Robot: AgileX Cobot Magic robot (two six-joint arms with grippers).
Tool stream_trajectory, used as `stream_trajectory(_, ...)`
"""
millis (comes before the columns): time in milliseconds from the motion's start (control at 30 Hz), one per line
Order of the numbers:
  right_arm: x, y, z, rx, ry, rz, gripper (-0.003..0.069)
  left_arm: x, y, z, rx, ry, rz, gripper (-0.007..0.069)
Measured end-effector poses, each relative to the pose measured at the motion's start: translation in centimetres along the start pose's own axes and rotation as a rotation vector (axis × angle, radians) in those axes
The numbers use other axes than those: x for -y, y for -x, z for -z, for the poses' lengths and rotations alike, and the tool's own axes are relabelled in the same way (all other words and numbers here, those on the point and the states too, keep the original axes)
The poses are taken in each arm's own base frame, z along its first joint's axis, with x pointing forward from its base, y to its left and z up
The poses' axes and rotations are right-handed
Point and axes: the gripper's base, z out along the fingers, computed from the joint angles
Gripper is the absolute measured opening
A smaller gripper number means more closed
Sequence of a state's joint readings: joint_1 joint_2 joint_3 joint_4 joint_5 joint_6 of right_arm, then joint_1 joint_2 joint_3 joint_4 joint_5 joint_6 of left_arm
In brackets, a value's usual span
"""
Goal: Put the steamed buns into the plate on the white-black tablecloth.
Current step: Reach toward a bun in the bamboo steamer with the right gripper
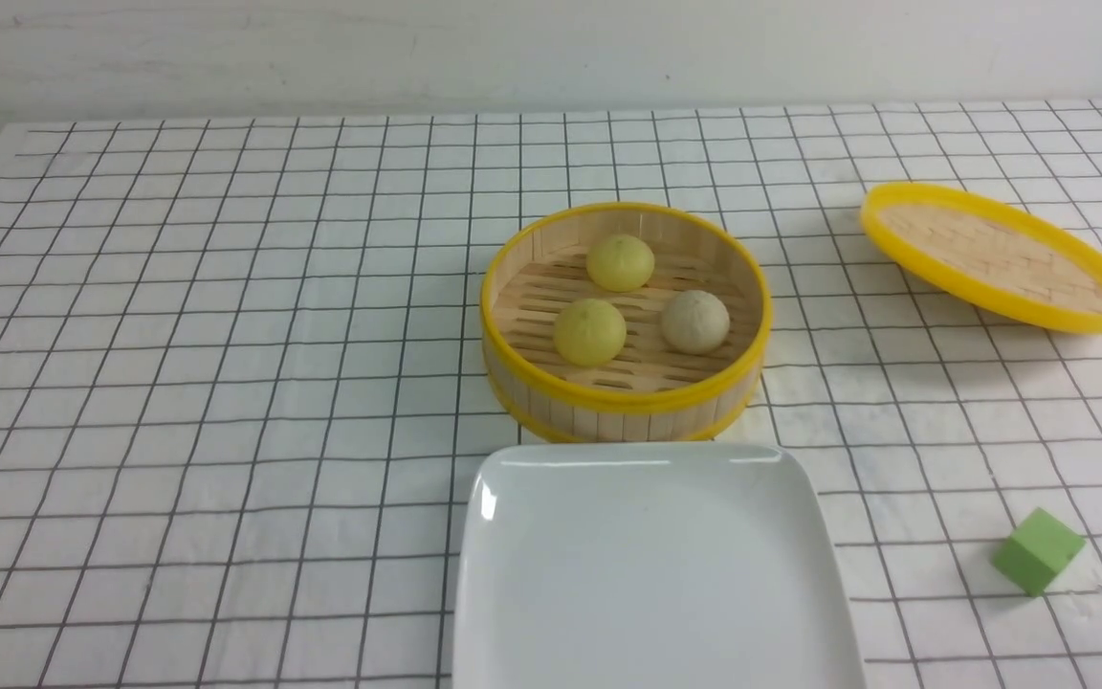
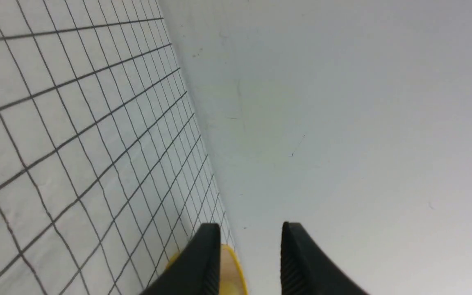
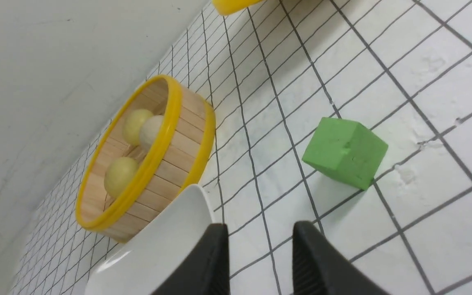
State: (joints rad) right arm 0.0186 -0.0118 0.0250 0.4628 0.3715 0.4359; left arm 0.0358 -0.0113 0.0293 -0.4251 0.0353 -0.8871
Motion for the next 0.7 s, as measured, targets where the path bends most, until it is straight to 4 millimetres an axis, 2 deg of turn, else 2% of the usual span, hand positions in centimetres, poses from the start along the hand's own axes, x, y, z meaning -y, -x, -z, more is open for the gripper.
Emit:
stream_trajectory(233, -0.3, 0.7, 0.0, 0.08, 0.037, 0.0, 0.024, 0.3, 0.3, 0.0, 0.027, -0.035, 0.101, 0.0242)
stream_trajectory(333, -1.3, 1.9, 0.5, 0.173, 0.091, 0.012, 0.0204, 0.8, 0.7, 0.1, 0.073, -0.092, 0.153, 0.0242)
stream_trajectory(400, -3.6, 3.9, 1.6, 0.263, 0.139, 0.117, 0.0112, 1.5, 0.9, 0.2, 0.087, -0.123, 0.067, 0.0214)
stream_trajectory(433, -4.1, 4.3, 1.8, 0.273, 0.144, 0.136, 0.0104, 1.8, 1.0, 0.2, 0.083, -0.125, 0.049, 0.021)
stream_trajectory(500, -7.0, 6.6, 2.9, 0.322, 0.139, 0.319, 0.0011, 4.7, 1.2, 0.8, 0.042, -0.149, -0.156, 0.0143)
stream_trajectory(533, -8.5, 7.7, 3.5, 0.328, 0.13, 0.39, -0.0005, 6.4, 1.5, 1.2, 0.037, -0.161, -0.262, 0.0114)
stream_trajectory(567, -10.0, 9.0, 3.6, 0.299, 0.076, 0.503, -0.0011, 8.2, 1.8, 1.5, 0.008, -0.125, -0.381, 0.0069)
stream_trajectory(600, -10.2, 9.2, 3.6, 0.291, 0.066, 0.517, -0.0011, 8.5, 1.9, 1.4, 0.002, -0.108, -0.41, 0.0055)
stream_trajectory(667, -12.5, 11.8, 2.8, 0.099, -0.121, 0.655, -0.0002, 11.2, 2.7, 0.8, -0.122, 0.103, -0.615, 0.0004)
stream_trajectory(700, -12.7, 12.4, 1.5, -0.013, -0.211, 0.672, 0.0, 11.2, 2.7, 0.0, -0.212, 0.236, -0.673, 0.0002)
